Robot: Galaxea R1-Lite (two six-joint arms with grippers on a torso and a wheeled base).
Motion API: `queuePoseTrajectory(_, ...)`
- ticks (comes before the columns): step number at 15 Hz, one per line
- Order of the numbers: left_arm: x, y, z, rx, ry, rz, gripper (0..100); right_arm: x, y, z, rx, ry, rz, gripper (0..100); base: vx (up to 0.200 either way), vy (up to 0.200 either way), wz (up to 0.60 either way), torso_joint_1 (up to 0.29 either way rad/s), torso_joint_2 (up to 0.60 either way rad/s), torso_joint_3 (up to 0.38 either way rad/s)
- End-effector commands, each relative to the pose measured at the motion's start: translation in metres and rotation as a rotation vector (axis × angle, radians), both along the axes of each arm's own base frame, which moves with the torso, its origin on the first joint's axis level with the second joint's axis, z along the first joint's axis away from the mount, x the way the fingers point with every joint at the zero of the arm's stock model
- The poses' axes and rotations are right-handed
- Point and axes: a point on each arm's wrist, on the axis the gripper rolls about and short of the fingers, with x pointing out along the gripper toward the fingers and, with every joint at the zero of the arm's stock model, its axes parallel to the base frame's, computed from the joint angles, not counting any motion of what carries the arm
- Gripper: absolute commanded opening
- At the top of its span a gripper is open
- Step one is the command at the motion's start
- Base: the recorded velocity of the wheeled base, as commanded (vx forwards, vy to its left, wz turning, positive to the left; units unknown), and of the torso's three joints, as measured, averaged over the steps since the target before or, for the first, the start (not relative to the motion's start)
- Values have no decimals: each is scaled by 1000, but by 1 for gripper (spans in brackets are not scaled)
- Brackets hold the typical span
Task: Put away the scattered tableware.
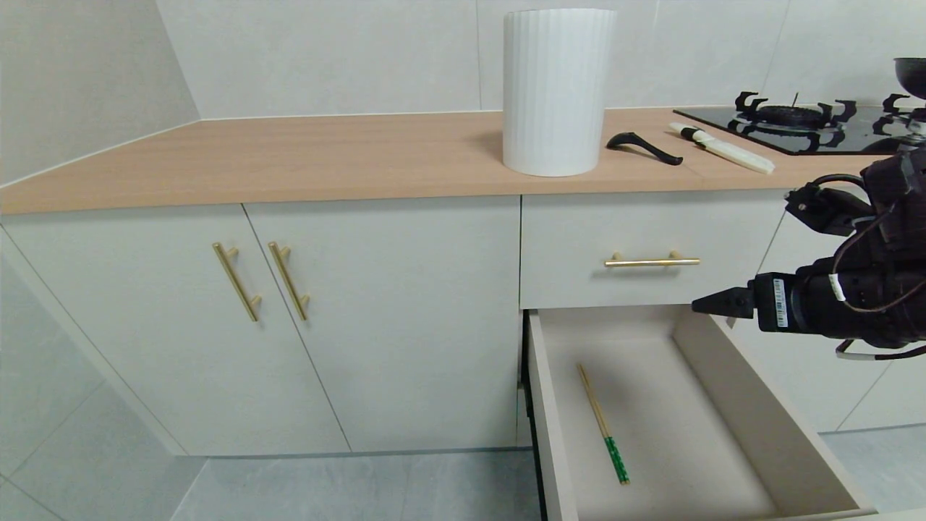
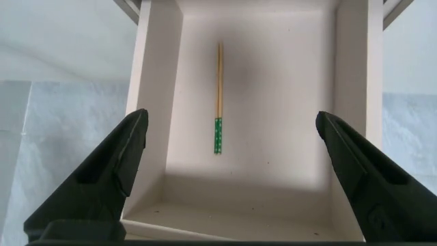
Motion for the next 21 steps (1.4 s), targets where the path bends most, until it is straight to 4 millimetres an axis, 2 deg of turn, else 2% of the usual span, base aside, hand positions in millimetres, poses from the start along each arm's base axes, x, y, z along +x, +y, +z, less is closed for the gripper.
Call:
queuePoseTrajectory(1,0,0,0,0,1,0,100,0,0,-1,-1,3,0,100,0,0,0,0,0,0)
queuePoseTrajectory(3,0,0,0,0,0,0,100,1,0,-1,-9,3,6,100,0,0,0,13,-50,-28)
queuePoseTrajectory(7,0,0,0,0,0,0,100,1,0,-4,-14,9,7,100,0,0,0,86,-273,-267)
queuePoseTrajectory(21,0,0,0,0,1,0,100,5,2,-12,-36,35,18,100,0,0,0,174,-490,-296)
